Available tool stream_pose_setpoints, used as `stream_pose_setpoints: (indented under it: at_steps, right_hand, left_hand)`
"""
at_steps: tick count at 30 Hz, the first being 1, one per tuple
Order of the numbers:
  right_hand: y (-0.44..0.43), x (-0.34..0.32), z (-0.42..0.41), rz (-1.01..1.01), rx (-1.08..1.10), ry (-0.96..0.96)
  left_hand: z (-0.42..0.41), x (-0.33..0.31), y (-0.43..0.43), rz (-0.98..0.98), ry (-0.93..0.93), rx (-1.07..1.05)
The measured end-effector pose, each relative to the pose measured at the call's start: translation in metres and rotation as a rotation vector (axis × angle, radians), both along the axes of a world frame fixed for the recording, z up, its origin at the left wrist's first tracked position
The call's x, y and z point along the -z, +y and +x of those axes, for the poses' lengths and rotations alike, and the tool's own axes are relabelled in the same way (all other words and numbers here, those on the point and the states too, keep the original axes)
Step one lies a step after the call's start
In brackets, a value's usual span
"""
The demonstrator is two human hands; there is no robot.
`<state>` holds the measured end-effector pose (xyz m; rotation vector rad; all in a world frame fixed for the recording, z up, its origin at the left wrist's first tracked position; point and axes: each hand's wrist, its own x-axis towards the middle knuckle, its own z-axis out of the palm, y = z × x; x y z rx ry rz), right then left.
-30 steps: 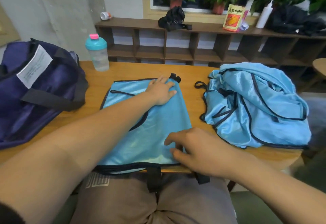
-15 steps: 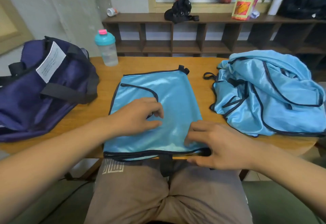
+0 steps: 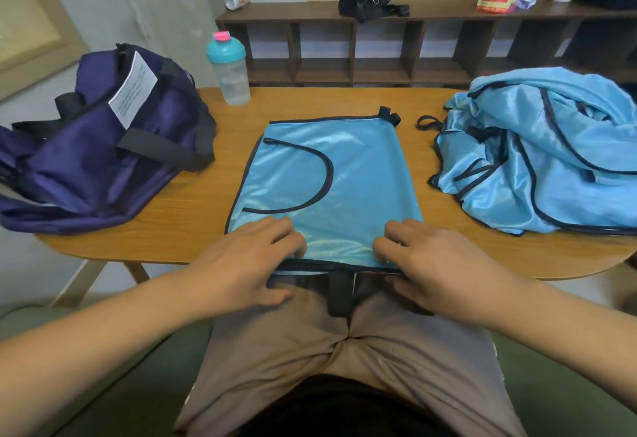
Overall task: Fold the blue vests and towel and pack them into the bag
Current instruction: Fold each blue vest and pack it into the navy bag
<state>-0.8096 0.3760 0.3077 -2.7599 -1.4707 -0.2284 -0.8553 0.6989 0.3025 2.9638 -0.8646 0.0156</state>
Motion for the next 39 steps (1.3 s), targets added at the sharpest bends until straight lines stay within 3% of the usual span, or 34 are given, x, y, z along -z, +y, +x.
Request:
stream_pose_setpoints:
  at_steps: [8, 18, 25, 34, 39]
  right_hand:
    - [-0.008, -0.02, 0.001, 0.051, 0.014, 0.056]
    - [0.001, -0.047, 0.028, 0.38, 0.155, 0.421]
    - [0.001, -0.066, 0.039, 0.462, 0.208, 0.584]
    - [-0.014, -0.088, 0.053, 0.243, 0.289, 0.585]
    - [-0.017, -0.105, 0.063, 0.165, 0.291, 0.595]
  left_hand:
    - [0.0, -0.014, 0.012, -0.098, -0.053, 0.013]
    - [0.0, 0.0, -0.015, -0.089, -0.139, -0.103]
    - [0.005, -0.01, -0.003, -0.244, -0.095, -0.149]
    - [0.026, -0.049, 0.024, -0.542, 0.044, -0.221]
    - [0.042, -0.055, 0.021, -0.421, 0.124, -0.187]
